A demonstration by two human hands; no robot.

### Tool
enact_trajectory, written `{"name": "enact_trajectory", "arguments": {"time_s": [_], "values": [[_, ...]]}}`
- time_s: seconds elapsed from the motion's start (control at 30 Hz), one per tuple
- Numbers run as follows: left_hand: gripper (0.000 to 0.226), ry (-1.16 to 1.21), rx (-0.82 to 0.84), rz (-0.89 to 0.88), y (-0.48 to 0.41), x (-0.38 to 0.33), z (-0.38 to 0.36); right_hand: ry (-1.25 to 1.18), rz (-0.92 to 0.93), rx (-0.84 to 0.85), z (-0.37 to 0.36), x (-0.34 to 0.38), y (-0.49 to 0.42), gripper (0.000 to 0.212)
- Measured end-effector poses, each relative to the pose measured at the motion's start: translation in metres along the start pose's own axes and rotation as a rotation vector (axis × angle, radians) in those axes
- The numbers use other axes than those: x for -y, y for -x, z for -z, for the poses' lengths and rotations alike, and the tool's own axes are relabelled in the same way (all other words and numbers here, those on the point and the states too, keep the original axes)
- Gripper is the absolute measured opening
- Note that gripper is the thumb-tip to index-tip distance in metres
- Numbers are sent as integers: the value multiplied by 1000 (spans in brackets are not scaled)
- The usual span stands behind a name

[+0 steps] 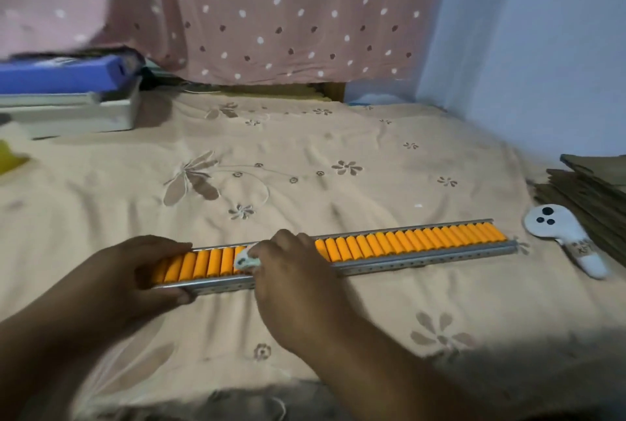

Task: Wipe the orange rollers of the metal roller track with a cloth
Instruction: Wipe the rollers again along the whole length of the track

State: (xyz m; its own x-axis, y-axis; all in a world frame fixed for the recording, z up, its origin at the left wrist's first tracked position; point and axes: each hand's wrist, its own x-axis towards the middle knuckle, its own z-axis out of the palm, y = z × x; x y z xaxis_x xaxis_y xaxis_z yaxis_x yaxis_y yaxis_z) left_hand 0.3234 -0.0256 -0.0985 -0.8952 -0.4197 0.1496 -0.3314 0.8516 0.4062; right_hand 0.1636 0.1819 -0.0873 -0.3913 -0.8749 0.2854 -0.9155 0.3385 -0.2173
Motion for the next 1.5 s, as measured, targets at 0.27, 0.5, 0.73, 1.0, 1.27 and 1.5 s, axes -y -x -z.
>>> {"name": "enact_trajectory", "arguments": {"time_s": [0.27,0.5,0.73,1.0,1.27,1.5], "values": [[68,148,-55,-17,-3,1,-9,-247,-124,-272,40,-67,2,19],[82,219,-80,51,-3,11,-14,-15,-127,-235,-1,-40,-31,24],[89,311,-79,88,-8,16,-16,14,19,-168,-24,49,-44,31],[93,325,-104,29,-6,18,-16,-408,92,65,-6,62,-13,20],[100,334,-106,145,-1,14,-12,-254,-61,-129,-1,14,-78,20],[114,352,-137,152,-5,21,-21,73,171,6,-34,70,-68,65]]}}
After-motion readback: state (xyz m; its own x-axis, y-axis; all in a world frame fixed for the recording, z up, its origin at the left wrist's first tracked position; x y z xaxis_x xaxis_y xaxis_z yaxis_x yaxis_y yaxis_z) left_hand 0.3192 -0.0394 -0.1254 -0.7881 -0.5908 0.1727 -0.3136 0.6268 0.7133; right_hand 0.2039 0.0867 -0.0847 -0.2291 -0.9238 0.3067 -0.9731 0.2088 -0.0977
